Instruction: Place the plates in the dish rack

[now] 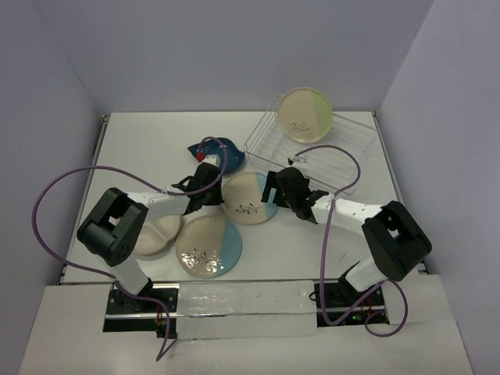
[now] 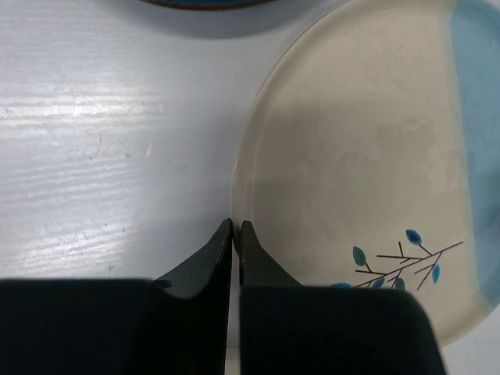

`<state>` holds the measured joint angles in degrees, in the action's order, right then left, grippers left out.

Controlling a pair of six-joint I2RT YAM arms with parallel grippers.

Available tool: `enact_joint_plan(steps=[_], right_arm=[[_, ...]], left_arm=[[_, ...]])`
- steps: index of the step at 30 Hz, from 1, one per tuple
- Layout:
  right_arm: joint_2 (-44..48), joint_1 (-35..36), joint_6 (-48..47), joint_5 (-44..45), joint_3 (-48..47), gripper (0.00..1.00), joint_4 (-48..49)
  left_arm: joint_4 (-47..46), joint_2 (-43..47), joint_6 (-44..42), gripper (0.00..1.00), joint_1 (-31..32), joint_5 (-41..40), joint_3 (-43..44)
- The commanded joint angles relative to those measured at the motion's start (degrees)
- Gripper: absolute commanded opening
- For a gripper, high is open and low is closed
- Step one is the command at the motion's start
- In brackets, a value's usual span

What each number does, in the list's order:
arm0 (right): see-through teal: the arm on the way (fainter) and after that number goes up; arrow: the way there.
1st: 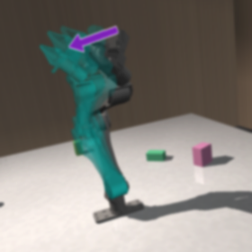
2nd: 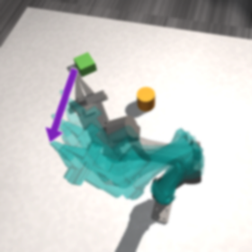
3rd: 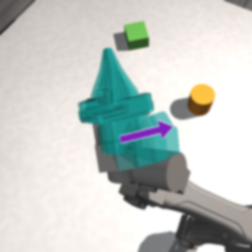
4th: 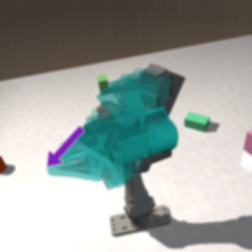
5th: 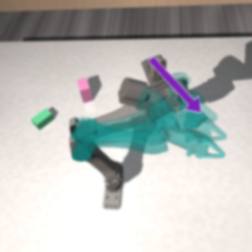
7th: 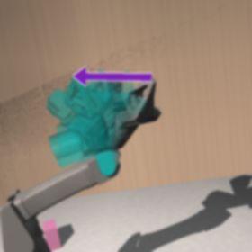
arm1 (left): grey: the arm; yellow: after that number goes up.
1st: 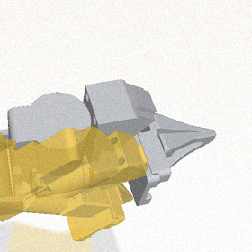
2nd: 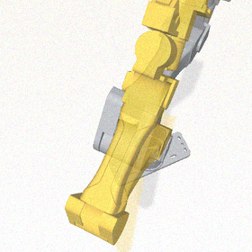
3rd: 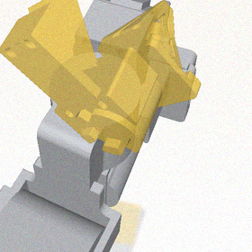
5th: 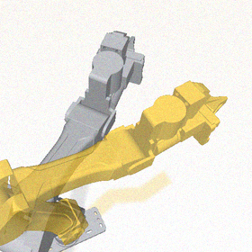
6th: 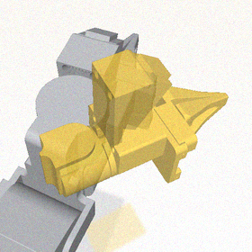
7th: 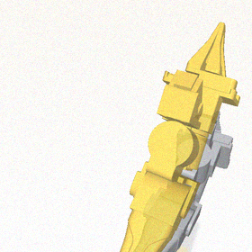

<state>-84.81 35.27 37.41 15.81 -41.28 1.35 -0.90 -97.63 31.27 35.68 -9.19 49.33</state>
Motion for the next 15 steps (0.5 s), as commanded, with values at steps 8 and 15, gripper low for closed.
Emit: enact_joint_plan(steps=[8,15], right_arm=[[-8.31,0.31,3.31,-1.03,-5.39,1.00,3.49],[-9.56,0.35,5.71,-8.50,-4.57,1.00,5.20]], left_arm=[[3.87,3.13,0.37,0.00,0.89,-1.60,-2.92],[2.66,2.76,0.66,0.00,0.89,0.01,-2.90]])
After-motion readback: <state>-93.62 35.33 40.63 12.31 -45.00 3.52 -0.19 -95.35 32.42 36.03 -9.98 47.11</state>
